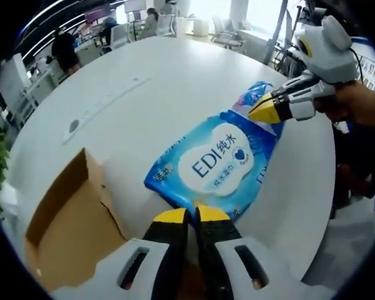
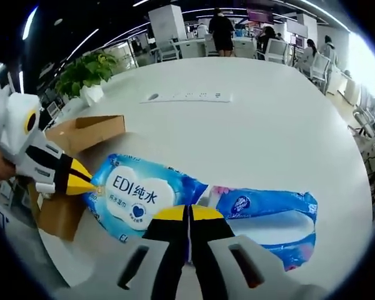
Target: Operate the shoe box by opening the lid, removing the specified soft item, and placing it in the target area until the item is outside and the box remains undamaged.
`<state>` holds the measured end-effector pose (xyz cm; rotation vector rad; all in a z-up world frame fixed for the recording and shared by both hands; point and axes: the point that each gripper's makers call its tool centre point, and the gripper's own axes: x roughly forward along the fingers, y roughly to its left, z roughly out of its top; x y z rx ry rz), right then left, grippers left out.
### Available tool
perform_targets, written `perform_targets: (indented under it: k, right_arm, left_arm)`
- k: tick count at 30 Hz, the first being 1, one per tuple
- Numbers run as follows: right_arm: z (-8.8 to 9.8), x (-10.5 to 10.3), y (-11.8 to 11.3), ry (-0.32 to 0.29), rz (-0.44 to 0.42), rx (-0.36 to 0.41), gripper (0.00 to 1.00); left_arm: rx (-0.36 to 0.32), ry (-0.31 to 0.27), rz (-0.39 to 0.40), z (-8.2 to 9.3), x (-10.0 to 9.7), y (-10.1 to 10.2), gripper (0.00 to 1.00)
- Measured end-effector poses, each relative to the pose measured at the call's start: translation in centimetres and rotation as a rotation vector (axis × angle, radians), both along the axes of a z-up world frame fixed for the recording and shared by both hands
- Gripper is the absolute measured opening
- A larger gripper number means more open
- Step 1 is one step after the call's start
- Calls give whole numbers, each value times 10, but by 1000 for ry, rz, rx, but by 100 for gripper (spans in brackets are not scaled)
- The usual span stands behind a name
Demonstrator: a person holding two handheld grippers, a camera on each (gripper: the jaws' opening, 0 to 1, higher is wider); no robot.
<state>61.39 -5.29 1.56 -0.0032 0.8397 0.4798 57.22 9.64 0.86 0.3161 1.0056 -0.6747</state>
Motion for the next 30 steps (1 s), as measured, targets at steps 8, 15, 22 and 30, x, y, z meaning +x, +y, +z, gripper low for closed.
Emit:
perform_targets:
  k: [8,15,22,30]
  right_arm:
    - [7,-6,6,-9,13,1,0]
    - [16,-17,15,-20,42,1,6]
    - [28,-30,22,-44,113,-17,14]
    - [42,-48,27,-62,206,-50,23]
  left_arm:
    - [-61,-26,25,22,-3,1,5]
    - [-98,-39,33,34,-9,1,11]
    - [-140,-56,34,48,-21,6,21]
    - [-152,-110,60,63,-31,28,26]
